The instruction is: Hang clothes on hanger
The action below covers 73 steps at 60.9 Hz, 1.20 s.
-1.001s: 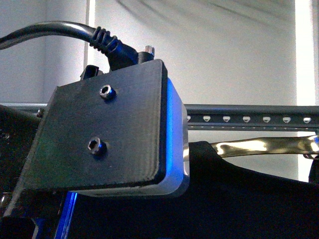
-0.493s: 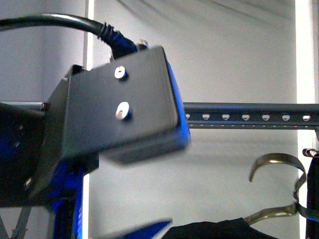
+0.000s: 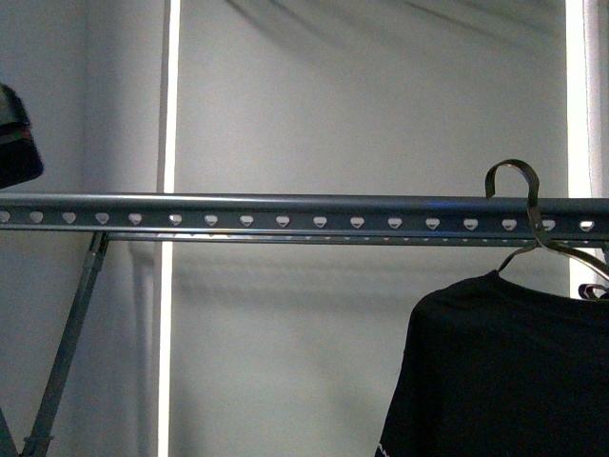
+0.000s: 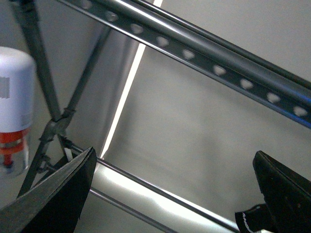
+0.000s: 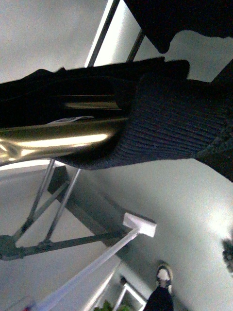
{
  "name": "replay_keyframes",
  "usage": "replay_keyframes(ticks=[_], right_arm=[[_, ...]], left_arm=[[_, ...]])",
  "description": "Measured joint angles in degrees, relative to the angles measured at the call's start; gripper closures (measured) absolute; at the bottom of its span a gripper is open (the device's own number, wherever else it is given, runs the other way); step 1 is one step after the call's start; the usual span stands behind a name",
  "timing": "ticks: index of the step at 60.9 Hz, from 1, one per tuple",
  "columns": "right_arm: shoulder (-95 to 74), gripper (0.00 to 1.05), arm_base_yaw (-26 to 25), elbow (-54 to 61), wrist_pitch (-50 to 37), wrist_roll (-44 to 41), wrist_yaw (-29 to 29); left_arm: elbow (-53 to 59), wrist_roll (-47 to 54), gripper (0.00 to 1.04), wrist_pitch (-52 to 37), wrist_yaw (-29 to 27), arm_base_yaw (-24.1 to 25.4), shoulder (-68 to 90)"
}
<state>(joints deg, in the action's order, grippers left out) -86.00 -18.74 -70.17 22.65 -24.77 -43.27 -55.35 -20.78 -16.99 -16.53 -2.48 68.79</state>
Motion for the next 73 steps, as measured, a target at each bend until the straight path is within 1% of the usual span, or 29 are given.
replay_keyframes(ticks=[3,6,8,11,12,14,18,22,24,27,38,39,41,59,73], right_arm=[[-0.57,1.01,0.33,-1.03,-0.72,2.86,0.35],[-1.70,1.01,0.98,-2.78,-2.08,8.59,1.42],[-2.25,1.01,1.25,-3.48,-2.54,10.27,1.66],[-3.65,1.01,1.84,-5.42,-3.37,15.80,2.21],[-4.28,1.01,2.03,-6.27,-3.61,17.79,2.34],[-5.35,1.01,2.36,-7.65,-4.15,21.18,2.80],[-6.40,1.01,2.78,-9.22,-4.61,24.65,3.48],[-7.48,1.01,3.28,-11.17,-5.25,28.68,4.48],[-7.87,1.01,3.45,-11.80,-5.49,29.77,4.76],[-8.74,1.01,3.93,-13.46,-5.73,32.50,5.40],[-10.27,1.01,5.77,-17.79,-5.66,38.10,6.36],[-10.45,1.01,6.03,-18.34,-5.64,38.62,6.36],[-10.82,1.01,6.40,-19.32,-5.55,39.39,6.32],[-13.20,1.01,6.71,-20.87,-5.81,42.47,7.98],[-14.10,1.01,6.71,-16.59,-11.50,44.83,7.19]], left_arm=[[-0.04,-1.66,0.07,0.70,0.35,1.05,-0.33],[0.17,-4.09,0.07,-0.81,0.66,1.70,-1.03],[0.15,-4.07,0.07,-1.18,1.18,1.73,-1.64],[0.46,1.60,0.17,4.31,9.27,2.36,-4.39],[1.92,5.18,0.22,6.05,12.79,2.43,-6.40],[4.96,9.22,0.29,6.27,15.52,2.40,-9.18],[9.92,14.21,0.40,5.88,16.68,2.25,-13.38],[15.08,16.92,0.51,4.26,16.66,2.27,-16.98],[16.68,17.57,0.54,3.61,16.59,2.27,-17.94],[20.44,18.51,0.63,1.97,16.59,2.34,-19.93],[30.18,19.85,0.92,-1.95,16.55,2.38,-24.44],[31.39,19.89,0.96,-2.40,16.55,2.38,-25.11],[32.96,20.02,1.02,-3.02,16.55,2.38,-26.08],[42.27,20.46,1.01,-5.22,16.55,2.38,-33.00],[47.93,20.46,1.01,-4.94,16.55,2.38,-39.43]])
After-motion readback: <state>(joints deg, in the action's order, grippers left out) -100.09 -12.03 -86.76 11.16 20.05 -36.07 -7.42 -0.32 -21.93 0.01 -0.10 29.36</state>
